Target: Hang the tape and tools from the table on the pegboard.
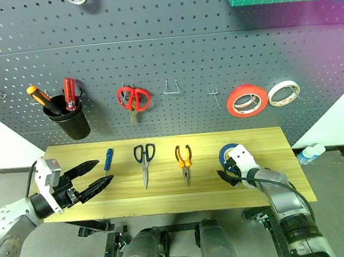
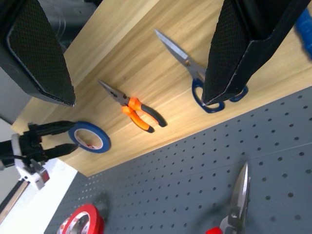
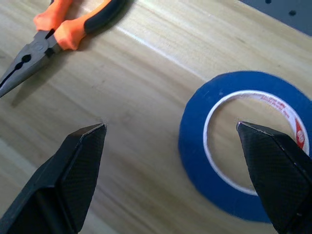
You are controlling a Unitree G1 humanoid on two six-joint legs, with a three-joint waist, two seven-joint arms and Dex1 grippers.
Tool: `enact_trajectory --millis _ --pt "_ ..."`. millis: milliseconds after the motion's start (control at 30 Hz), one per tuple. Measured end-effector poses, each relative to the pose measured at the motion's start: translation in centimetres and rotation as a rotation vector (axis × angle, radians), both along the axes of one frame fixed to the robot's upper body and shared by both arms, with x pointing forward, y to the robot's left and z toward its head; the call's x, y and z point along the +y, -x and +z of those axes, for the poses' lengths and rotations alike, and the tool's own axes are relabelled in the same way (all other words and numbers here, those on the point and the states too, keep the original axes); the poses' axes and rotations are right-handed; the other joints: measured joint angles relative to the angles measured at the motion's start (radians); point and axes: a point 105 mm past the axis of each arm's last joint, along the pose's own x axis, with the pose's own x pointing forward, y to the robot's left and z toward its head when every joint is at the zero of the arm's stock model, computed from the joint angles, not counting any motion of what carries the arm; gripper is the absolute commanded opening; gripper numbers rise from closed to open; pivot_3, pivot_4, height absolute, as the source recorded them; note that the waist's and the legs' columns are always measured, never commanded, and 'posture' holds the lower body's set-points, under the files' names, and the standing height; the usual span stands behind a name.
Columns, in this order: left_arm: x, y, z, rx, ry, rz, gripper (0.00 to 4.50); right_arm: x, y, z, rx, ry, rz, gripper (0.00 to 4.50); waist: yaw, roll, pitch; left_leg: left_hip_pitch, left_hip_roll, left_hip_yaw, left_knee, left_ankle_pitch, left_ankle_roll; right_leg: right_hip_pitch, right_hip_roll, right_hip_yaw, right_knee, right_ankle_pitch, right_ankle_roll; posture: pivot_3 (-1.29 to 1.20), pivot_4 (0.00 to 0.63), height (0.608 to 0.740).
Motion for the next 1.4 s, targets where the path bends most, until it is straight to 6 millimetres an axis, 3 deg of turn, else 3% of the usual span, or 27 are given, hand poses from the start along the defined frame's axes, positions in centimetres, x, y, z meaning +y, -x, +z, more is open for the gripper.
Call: enact_trajectory --millis 400,800,967,1200,1400 --pt "-0.7 0.0 0.8 -0.015 0.005 -0.013 4.32 0.6 -1.7 -2.5 0.105 0.073 0.014 4.5 0.003 -0.001 0.009 -0.002 0.0 0.0 -0.002 0.0 0.0 -0.002 0.0 0.0 -0.002 0.0 0.0 0.02 0.126 0.73" --pt "-0.6 0.2 0.7 -0.006 0.002 -0.013 4.32 -0.2 -1.9 -3.0 0.137 0.098 -0.025 4.5 0.003 -0.001 0.01 -0.003 0.0 0.0 -0.002 0.0 0.0 -0.003 -0.001 -0.001 -0.002 0.0 0.0 0.02 0.121 0.73" --pt "-0.6 0.1 0.8 -0.011 0.001 -0.015 4.35 -0.2 -1.9 -3.1 0.141 0.107 -0.019 3.26 0.003 -0.001 0.01 -0.003 0.0 0.0 -0.002 0.0 0.0 -0.002 -0.001 -0.001 -0.002 0.0 0.0 0.01 0.117 0.73" --pt "-0.6 -0.3 1.1 -0.026 -0.001 -0.019 4.35 0.1 -1.8 -3.2 0.138 0.127 0.007 0.83 0.003 -0.002 0.01 -0.003 0.0 0.0 -0.002 0.0 0.0 -0.001 -0.001 -0.001 -0.004 0.0 0.0 0.01 0.112 0.73" --pt "-0.4 -0.3 1.0 -0.035 -0.008 -0.023 4.35 0.1 -2.0 -3.1 0.125 0.151 0.022 0.68 0.003 -0.002 0.01 -0.003 0.0 0.0 -0.002 0.0 0.0 -0.001 -0.001 -0.001 -0.004 0.0 0.0 0.02 0.104 0.73"
